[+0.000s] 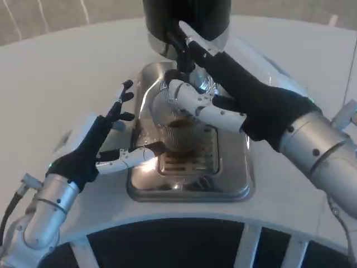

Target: Grasp the cup under the faucet to collect the drink, then remove the cup.

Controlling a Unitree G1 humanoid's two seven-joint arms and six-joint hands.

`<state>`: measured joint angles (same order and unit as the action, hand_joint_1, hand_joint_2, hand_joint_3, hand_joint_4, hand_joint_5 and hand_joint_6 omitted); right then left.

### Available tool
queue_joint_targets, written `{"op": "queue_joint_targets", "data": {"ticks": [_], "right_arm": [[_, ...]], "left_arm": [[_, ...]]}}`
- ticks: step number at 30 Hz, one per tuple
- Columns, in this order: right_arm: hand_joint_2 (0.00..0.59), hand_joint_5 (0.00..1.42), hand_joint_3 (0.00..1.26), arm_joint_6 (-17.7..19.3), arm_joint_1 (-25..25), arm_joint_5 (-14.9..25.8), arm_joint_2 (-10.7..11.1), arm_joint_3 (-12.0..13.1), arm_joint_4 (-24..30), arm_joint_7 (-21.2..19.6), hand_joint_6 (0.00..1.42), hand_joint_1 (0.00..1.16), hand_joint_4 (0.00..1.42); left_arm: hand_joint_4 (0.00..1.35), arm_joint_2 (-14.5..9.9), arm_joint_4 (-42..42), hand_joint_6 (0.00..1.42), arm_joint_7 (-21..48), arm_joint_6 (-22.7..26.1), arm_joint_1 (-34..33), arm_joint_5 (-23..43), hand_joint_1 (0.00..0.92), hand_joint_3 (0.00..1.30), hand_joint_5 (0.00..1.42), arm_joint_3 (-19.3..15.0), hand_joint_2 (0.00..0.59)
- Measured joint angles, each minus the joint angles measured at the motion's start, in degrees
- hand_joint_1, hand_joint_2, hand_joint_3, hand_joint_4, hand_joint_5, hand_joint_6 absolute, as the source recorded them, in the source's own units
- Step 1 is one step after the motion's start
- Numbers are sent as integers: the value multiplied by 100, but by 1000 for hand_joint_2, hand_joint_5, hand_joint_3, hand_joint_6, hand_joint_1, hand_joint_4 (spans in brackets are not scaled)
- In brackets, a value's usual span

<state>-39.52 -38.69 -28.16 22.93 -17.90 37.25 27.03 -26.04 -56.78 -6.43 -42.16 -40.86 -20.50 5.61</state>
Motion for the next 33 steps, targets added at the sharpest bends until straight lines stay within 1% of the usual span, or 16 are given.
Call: {"op": "queue_joint_targets", "data": {"ticks": [5, 10, 14, 18, 21, 24, 27, 29, 33], "right_arm": [[548, 0, 0, 38, 223, -41, -47, 134, 193, -118, 0, 169, 0], [548, 0, 0, 89, 538, -161, -86, 249, 572, -216, 0, 169, 0], [554, 0, 0, 105, 689, -215, -121, 382, 747, -296, 0, 171, 0], [557, 0, 0, 146, 866, -298, -189, 442, 876, -376, 0, 173, 0], [558, 0, 0, 199, 1022, -385, -190, 469, 1004, -403, 0, 175, 0], [557, 0, 0, 298, 1202, -568, -149, 487, 1201, -410, 0, 178, 0], [557, 0, 0, 368, 1357, -760, -50, 530, 1358, -396, 0, 183, 0], [557, 0, 0, 368, 1547, -910, 45, 612, 1542, -307, 0, 186, 0], [559, 0, 0, 364, 1825, -1211, 169, 723, 1808, -75, 0, 192, 0]], "left_arm": [[0, 2, -8, 323, 14, -6, -7, 6, 366, 0, 261, -2, 52], [0, 16, -16, 323, 61, -27, -11, 7, 362, 0, 262, -2, 53], [0, 34, -18, 323, 65, -40, -12, 7, 354, 0, 262, -1, 52], [0, 43, -17, 323, 87, -45, -13, 8, 350, 0, 264, -1, 52], [0, 45, -17, 323, 102, -48, -13, 8, 348, 0, 268, -1, 52], [0, 44, -17, 322, 108, -51, -13, 10, 347, 0, 272, -4, 52], [0, 43, -17, 320, 117, -54, -13, 10, 346, 0, 275, -5, 52], [0, 41, -13, 319, 120, -65, -13, 10, 346, 0, 276, -6, 53], [0, 42, 1, 318, 120, -69, -13, 10, 345, 0, 283, -6, 53]]}}
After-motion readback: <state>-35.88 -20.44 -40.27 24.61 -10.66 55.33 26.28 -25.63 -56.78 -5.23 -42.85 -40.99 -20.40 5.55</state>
